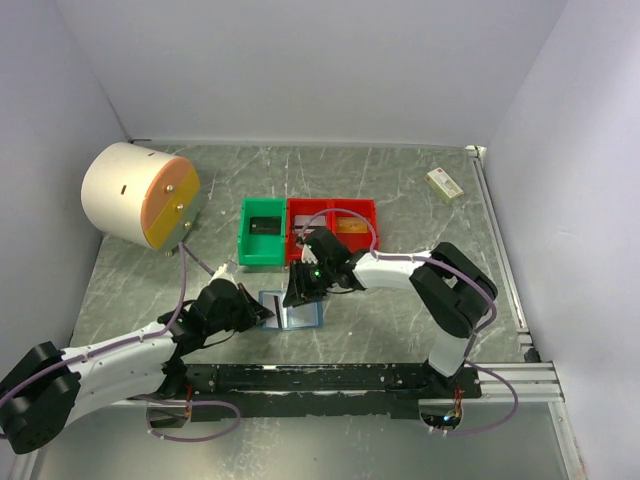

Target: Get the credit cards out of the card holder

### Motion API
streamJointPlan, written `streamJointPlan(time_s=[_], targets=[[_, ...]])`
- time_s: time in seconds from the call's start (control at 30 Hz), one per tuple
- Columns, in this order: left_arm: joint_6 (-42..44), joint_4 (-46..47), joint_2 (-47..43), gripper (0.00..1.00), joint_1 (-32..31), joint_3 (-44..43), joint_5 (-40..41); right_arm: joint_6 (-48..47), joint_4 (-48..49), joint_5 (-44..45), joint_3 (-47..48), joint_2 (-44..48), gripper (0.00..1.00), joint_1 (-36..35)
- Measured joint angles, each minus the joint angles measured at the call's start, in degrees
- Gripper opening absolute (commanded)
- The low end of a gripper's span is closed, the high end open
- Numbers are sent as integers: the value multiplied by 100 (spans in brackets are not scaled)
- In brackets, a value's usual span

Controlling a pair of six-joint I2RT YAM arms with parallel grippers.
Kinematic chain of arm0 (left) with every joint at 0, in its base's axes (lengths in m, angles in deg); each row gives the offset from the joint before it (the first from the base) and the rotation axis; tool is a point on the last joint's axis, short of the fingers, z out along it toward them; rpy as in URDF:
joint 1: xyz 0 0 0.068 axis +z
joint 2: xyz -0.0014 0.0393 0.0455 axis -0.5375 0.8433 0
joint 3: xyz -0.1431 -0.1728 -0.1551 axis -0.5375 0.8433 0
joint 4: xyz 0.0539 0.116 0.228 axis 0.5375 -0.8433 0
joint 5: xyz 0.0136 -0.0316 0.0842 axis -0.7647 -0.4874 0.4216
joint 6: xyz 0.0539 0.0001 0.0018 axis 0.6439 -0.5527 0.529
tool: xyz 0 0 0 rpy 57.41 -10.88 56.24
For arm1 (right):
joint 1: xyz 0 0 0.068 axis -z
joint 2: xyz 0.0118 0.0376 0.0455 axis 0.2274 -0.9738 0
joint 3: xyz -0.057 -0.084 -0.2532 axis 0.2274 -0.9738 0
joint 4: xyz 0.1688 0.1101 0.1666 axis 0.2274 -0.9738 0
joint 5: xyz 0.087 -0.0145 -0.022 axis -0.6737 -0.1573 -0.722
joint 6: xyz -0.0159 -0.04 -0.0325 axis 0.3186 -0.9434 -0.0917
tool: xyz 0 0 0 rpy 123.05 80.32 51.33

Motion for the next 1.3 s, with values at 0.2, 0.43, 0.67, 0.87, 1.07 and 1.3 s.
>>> streamJointPlan(time_s=[0.2, 0.43, 0.67, 0.87, 1.07, 1.3], targets=[[46, -28, 0, 7, 0, -2, 0, -372, -468, 577, 81, 326, 39, -2], [166, 74, -337, 7, 0, 15, -72, -542, -420, 1038, -90, 1248, 73, 48], [221, 979, -942, 7, 2, 160, -562, -262, 627, 673, -1115, 2616, 97, 1370], [372, 1458, -1091, 7, 70, 151, -927, 186, 1305, -251, -1700, 2839, 99, 2568], [455, 1834, -914, 7, 527, 153, -1464, 409, 1270, -422, -1768, 3294, 100, 2640], [223, 2968, -656, 7, 1062, 551, -2155, 581, 756, 649, -1808, 4478, 98, 2747]])
